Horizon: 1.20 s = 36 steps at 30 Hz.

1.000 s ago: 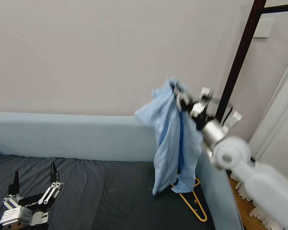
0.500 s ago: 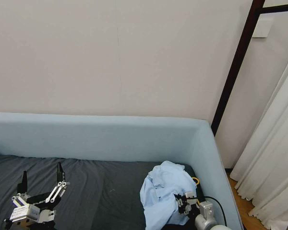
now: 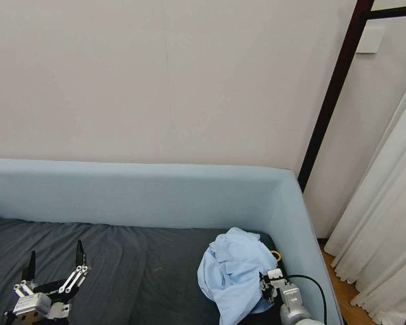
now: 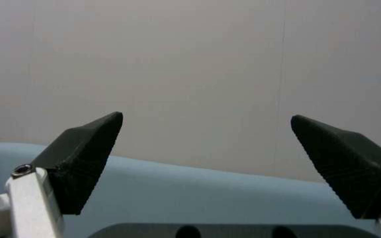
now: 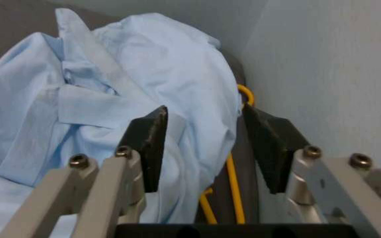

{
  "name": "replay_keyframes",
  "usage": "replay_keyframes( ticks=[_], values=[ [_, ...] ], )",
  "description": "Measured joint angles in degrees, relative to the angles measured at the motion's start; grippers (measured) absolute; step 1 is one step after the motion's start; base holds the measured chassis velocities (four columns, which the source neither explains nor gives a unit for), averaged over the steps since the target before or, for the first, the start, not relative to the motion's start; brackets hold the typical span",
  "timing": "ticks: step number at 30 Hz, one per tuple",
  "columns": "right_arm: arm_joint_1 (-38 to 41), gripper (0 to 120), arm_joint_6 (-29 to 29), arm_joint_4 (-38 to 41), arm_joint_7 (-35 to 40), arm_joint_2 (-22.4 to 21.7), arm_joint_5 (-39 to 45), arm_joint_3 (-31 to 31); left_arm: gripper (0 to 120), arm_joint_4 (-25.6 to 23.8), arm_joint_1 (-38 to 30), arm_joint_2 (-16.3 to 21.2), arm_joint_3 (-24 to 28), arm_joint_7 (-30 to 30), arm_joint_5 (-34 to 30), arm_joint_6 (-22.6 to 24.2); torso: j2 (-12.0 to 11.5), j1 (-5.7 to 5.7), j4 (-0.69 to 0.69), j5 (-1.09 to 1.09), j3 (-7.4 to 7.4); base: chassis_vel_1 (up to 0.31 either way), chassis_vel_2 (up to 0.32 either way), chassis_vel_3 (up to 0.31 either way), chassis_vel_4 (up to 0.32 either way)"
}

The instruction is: Pick up the clothes from the sofa and hang them on the clothes hanger.

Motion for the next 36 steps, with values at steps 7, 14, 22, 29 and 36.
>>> replay_keyframes(
  ticks=[7,14,22,29,36],
  values=[
    [0.0,73,2.1,2.9,-2.2,-0.4,3.5,1.3,100,0.4,0.3,-0.7,0.7,2.2,0.4,0.0,0.0,0.0,-0.01,0.0,0.0,0.0,0.0,0.0,0.0],
    [5.8,98,12.0,-2.2,-14.2,2.8,-0.6,-5.1,100,-0.5,0.3,-2.7,1.8,1.7,2.7,0.0,0.0,0.0,0.01,0.0,0.0,0.0,0.0,0.0,0.0],
    [11.6,98,5.1,-12.7,-11.8,10.0,-8.4,-13.5,100,-2.0,0.9,-3.5,1.3,1.0,3.6,0.3,0.0,0.01,0.0,0.0,0.01,0.0,0.0,0.0,0.0],
    [14.4,93,2.4,-19.9,-10.1,14.7,-10.6,-15.0,100,-2.1,1.1,-3.7,0.4,0.7,3.9,0.6,0.0,0.01,0.0,0.0,0.01,0.0,0.0,0.0,0.0],
    [14.6,90,2.8,-27.0,-11.1,18.3,-17.9,-14.5,100,-2.7,1.0,-4.6,0.4,0.5,4.7,0.9,0.0,0.01,0.0,0.01,0.01,0.0,0.0,0.0,0.0]
  ],
)
